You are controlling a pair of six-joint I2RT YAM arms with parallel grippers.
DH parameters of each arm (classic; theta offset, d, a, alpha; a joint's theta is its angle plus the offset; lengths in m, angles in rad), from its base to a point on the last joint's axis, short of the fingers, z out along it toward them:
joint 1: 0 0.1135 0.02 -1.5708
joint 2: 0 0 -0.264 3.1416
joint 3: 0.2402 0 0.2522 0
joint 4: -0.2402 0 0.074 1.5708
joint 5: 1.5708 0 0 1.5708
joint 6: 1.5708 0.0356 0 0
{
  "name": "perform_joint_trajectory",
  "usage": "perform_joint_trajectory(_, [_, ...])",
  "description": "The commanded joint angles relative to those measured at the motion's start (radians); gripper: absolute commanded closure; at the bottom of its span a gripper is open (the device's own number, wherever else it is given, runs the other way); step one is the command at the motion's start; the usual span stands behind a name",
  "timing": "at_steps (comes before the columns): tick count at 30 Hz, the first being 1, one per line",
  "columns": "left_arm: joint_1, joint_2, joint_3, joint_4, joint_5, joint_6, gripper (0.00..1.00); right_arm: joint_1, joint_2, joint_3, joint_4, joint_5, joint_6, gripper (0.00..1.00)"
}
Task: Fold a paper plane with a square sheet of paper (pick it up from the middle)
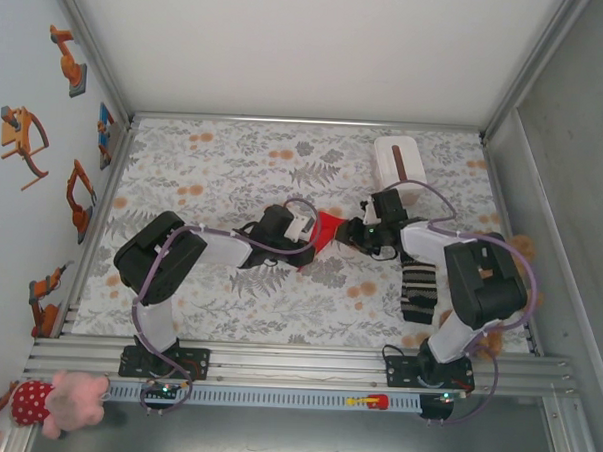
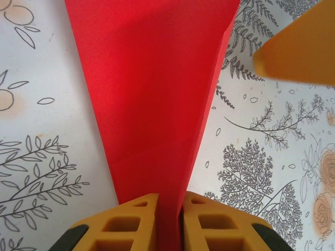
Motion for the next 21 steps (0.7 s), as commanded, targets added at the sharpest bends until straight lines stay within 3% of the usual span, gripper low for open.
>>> perform_joint_trajectory(1, [0.010,0.022,-0.017,0.000,0.049,-0.035,0.82,0.029,0.034,0.064,-0.032,-0.019,-0.070,0.53])
perform_joint_trajectory(13, [0.033,0.048,-0.016,-0.001,0.101,-0.070,0.83,0.068,0.148,0.162,-0.108,0.041,-0.101,0.53])
perform_joint_trajectory(21, [0.039,0.063,0.008,-0.038,0.114,-0.074,0.73,0.089,0.206,0.203,-0.141,0.051,-0.120,0.51])
